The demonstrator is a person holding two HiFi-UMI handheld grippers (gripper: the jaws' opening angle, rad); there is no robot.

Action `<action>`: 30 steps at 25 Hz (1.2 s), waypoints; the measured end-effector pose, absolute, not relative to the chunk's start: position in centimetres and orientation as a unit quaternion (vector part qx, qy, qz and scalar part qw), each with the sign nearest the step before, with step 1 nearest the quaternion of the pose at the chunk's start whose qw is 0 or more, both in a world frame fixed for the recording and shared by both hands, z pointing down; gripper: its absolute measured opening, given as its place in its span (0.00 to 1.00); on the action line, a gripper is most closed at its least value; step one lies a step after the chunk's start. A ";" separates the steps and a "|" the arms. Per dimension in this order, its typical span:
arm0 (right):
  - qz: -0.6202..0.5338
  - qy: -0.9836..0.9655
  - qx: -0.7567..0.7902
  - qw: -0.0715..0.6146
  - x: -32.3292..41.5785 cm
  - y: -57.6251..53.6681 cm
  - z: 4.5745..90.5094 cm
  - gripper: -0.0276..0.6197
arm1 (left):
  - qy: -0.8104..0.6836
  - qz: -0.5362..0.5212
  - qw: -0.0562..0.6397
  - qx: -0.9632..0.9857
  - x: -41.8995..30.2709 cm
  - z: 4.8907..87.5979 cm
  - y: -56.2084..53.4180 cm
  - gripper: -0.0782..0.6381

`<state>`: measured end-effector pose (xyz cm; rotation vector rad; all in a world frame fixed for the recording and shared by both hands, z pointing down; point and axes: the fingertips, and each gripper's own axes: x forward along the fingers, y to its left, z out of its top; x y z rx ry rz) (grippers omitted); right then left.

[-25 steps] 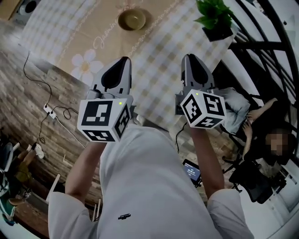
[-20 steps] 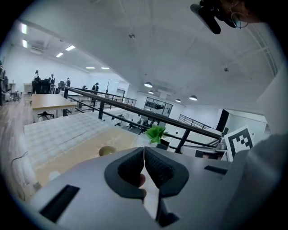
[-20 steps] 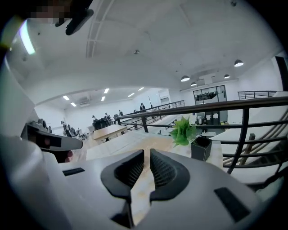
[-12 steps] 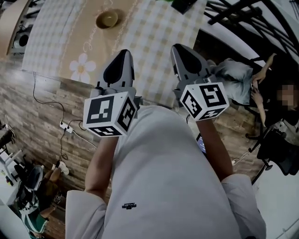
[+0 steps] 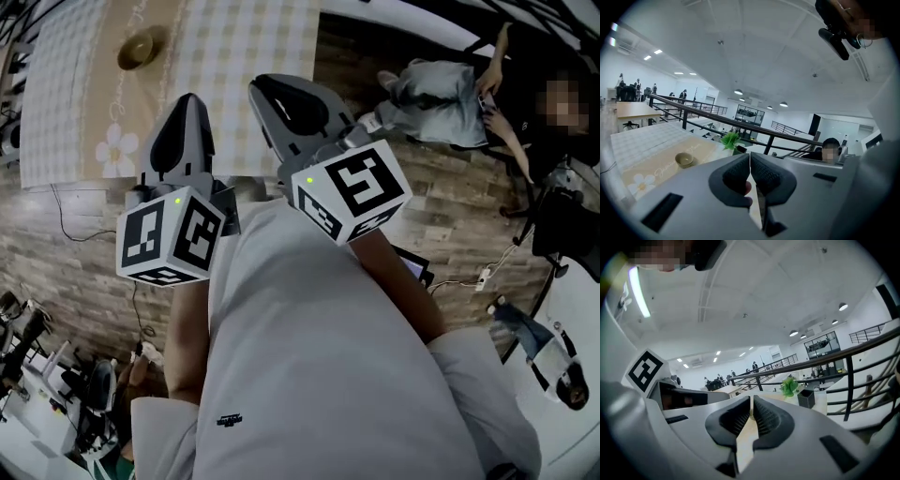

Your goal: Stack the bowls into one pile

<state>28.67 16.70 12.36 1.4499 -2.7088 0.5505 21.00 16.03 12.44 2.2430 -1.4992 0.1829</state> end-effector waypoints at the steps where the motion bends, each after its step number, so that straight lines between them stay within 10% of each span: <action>1: 0.183 -0.867 0.464 0.005 28.7 17.2 12.6 0.10 | -0.539 0.068 0.217 0.811 21.6 12.8 16.5 0.14; 30: 0.127 -0.863 0.487 0.040 29.7 21.6 11.1 0.10 | -0.539 0.050 0.185 0.820 22.8 10.6 21.1 0.14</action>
